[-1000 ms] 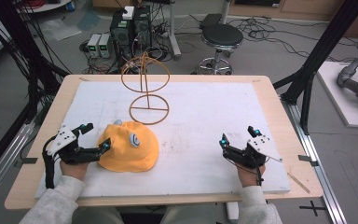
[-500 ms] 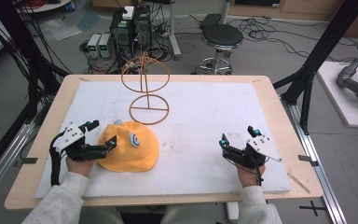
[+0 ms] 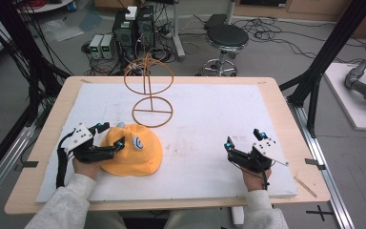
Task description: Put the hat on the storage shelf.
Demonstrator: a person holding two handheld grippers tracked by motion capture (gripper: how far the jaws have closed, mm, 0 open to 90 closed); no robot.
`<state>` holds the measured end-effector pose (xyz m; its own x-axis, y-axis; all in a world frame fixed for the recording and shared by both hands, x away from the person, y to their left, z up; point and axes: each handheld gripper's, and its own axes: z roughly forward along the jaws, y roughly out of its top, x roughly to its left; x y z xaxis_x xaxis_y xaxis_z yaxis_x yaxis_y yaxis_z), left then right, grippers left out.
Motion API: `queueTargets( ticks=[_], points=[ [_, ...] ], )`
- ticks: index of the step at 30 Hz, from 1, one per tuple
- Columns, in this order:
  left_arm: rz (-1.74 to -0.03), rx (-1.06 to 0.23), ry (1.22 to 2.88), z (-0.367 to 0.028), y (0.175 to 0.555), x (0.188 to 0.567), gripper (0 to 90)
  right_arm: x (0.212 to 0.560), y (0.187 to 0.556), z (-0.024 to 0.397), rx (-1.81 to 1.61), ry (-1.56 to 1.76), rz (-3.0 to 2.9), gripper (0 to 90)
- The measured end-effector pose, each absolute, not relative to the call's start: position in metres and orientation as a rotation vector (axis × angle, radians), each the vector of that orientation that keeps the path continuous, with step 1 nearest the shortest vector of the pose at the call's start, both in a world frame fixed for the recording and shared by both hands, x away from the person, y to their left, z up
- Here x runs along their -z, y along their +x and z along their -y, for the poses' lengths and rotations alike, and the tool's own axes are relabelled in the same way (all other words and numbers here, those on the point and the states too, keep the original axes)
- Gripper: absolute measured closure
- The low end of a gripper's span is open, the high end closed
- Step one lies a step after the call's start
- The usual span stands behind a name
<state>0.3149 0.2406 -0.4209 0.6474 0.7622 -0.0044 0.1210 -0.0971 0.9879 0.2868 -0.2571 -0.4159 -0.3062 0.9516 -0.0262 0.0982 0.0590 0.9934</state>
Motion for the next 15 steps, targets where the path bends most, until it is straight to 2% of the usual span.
queueTargets(
  ticks=[4, 15],
  points=[
    [-0.771, -0.650, 1.612, -0.2345, 0.3154, 0.4216, 23.7, 0.4153, 0.2855, 0.2566, -1.357, 1.096, -1.533, 2.8],
    [-0.812, -0.595, 1.610, -0.2360, 0.3136, 0.4215, 36.7, 0.4141, 0.2857, 0.2606, -1.366, 1.102, -1.507, 2.8]
  ],
)
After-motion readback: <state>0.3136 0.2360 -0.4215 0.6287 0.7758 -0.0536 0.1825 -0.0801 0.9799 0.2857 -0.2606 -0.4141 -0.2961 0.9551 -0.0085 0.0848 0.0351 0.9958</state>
